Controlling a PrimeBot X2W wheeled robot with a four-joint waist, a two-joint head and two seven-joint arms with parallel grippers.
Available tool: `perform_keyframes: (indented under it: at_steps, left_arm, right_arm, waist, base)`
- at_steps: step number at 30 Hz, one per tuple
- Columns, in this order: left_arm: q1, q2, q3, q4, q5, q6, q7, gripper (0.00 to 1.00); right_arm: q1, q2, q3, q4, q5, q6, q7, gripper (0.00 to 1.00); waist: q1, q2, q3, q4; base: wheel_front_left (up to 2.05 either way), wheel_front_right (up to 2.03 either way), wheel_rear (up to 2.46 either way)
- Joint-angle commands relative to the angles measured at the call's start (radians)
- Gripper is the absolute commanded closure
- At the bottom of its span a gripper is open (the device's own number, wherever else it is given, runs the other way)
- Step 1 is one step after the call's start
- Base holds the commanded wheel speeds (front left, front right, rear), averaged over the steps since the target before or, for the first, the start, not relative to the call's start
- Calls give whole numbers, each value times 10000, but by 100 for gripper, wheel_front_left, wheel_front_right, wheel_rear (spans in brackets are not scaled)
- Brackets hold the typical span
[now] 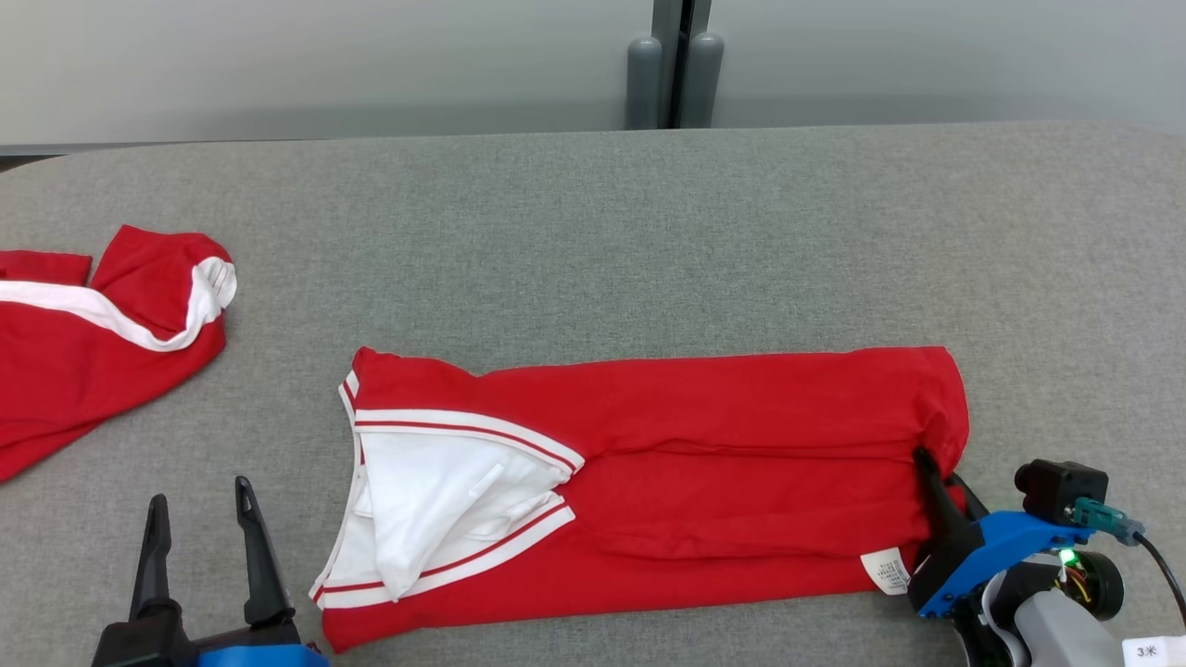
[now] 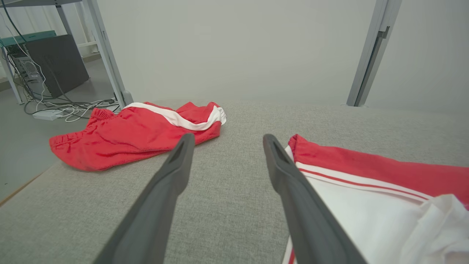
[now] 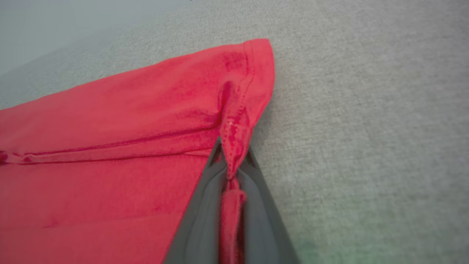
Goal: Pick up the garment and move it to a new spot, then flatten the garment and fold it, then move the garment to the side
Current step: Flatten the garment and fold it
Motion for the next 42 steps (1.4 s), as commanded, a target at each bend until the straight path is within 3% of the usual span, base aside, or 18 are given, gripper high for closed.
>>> perform_keyframes:
  at_steps: [1,10,18,26,37,42]
  left_arm:
    - [-217,11,95,18,67,-37,-47,0]
    - [-38,-117,320,187,186,-250,-48,0]
    - [-64,-150,477,284,238,-316,-48,0]
    - [60,-160,410,338,112,-248,-46,0]
    - [20,-162,266,352,110,-184,-48,0]
    - [-156,-162,98,415,107,-223,-48,0]
  right_arm:
    - [-88,-30,59,114,66,5,-1,100]
    - [-16,-961,-450,238,609,0,-234,100]
    - [-37,-1908,-976,-84,182,2,-254,100]
    - [149,-1320,-647,-1389,-257,3,-255,100]
    - [328,-143,710,-3858,-838,3,546,100]
    - [-56,562,1438,-4407,-1073,3,981,100]
  waist:
    - [0,-1,-4,-18]
    - [0,-1,-193,-235]
    - [0,-1,-311,-439]
    - [0,-1,-438,-614]
    - [0,-1,-403,-552]
    - [0,-1,-305,-409]
  base:
    - [0,0,0]
    - [0,0,0]
    - [0,0,0]
    - [0,0,0]
    - [0,0,0]
    - [0,0,0]
